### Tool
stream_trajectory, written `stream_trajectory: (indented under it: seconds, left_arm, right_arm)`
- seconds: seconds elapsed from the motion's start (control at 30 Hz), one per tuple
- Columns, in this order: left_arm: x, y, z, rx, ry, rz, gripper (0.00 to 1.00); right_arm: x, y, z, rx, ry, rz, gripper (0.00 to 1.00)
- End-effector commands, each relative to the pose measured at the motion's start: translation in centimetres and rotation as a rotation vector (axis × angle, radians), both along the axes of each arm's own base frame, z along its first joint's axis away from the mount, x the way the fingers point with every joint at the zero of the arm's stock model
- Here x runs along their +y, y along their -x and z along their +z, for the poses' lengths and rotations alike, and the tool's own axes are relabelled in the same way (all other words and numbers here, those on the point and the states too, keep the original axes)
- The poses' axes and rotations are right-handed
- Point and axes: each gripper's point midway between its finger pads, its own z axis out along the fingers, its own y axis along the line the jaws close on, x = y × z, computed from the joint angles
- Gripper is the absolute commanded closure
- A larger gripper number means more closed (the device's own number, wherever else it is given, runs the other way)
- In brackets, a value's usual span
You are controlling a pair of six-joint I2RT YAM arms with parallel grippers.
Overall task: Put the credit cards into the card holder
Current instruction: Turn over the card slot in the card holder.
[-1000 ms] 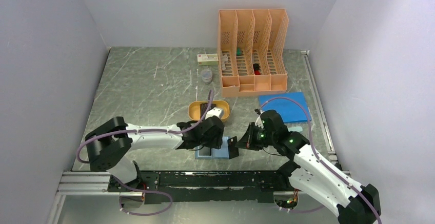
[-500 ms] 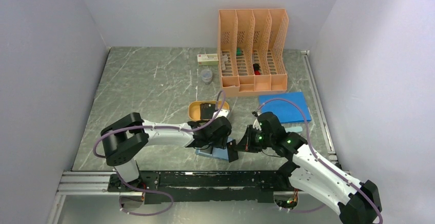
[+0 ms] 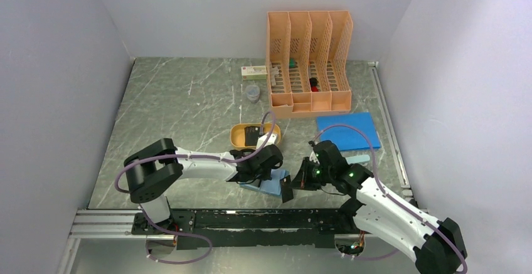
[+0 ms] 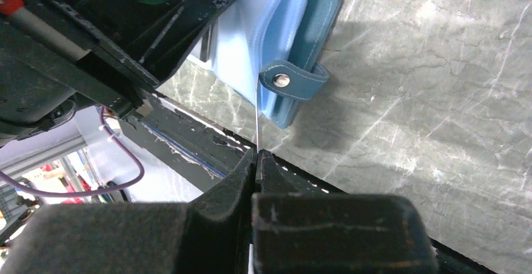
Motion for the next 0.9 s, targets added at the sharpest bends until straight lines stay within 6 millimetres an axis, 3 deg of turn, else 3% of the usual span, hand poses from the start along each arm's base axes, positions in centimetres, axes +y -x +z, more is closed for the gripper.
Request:
stream_trajectory:
  seconds: [0.0, 0.3, 0.5, 0.87]
  left_arm:
    - [4.5, 1.6, -4.1, 0.056, -0.168, 0.023, 0.93]
    - [4.8, 1.9, -4.6, 0.067, -0.167, 0.03, 0.95]
    - [5.1, 2.0, -4.6, 0.066, -0.166, 0.038, 0.95]
    - [5.1, 1.9, -4.4, 0.064, -0.16, 0.043, 0.95]
  right_arm:
    - [0.1, 0.2, -0.7, 0.012, 0.011, 0.006, 1.0]
    - [0.4, 0.3, -1.2, 0.024, -0.007, 0.002, 1.0]
    - [-0.8, -1.4, 0.7, -0.073, 0.029, -0.089, 1.0]
    - [0.7, -1.3, 1.1, -0.059, -0.032, -0.031, 1.0]
